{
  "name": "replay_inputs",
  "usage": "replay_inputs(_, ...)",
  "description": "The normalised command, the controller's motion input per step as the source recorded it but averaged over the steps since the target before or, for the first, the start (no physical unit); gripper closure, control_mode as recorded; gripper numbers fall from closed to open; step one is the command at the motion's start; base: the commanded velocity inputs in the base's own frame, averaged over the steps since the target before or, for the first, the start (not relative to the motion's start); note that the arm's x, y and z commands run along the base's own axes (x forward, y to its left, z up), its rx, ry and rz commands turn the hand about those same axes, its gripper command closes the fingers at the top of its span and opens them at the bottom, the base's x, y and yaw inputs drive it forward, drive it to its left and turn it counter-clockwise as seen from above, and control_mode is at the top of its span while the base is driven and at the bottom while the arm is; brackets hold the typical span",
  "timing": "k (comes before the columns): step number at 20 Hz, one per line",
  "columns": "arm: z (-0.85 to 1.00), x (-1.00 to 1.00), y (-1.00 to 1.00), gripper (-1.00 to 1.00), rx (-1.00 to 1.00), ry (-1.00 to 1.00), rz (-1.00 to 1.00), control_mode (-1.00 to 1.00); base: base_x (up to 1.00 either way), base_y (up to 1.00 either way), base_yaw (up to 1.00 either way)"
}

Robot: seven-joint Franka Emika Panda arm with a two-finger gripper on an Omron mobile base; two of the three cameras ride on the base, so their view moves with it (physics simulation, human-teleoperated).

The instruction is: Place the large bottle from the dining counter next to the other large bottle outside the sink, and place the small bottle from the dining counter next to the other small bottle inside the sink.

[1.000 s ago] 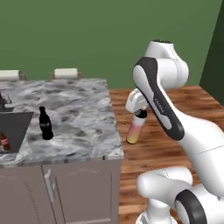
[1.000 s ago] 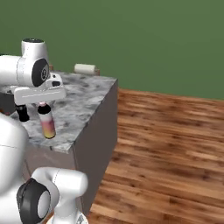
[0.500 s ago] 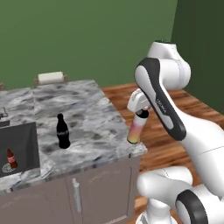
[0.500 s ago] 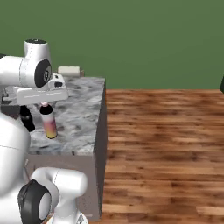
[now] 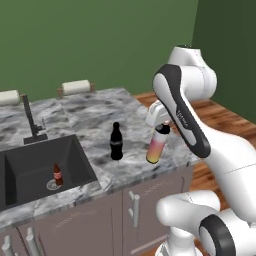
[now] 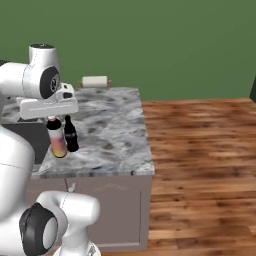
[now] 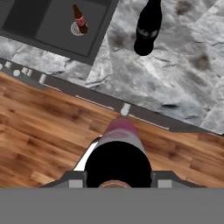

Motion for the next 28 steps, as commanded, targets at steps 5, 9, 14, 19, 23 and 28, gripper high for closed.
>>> replay_inputs(5, 0.00, 0.00, 0.00, 1.00, 0.00, 0.00, 0.00, 1.00, 0.00, 0.09, -0.05)
replay_inputs(9, 0.00, 0.00, 0.00, 1.00, 0.00, 0.00, 0.00, 1.00, 0.00, 0.00, 0.00)
replay_inputs(14, 0.00, 0.00, 0.00, 1.00, 0.00, 0.00, 0.00, 1.00, 0.00, 0.00, 0.00)
replay_inputs(19, 0.00, 0.00, 0.00, 1.00, 0.00, 0.00, 0.00, 1.00, 0.00, 0.00, 0.00)
replay_inputs(23, 0.00, 0.00, 0.00, 1.00, 0.00, 0.00, 0.00, -1.00, 0.00, 0.00, 0.00)
replay_inputs(28, 0.00, 0.01, 0.08, 1.00, 0.00, 0.05, -0.05, -1.00, 0.00, 0.00, 0.00)
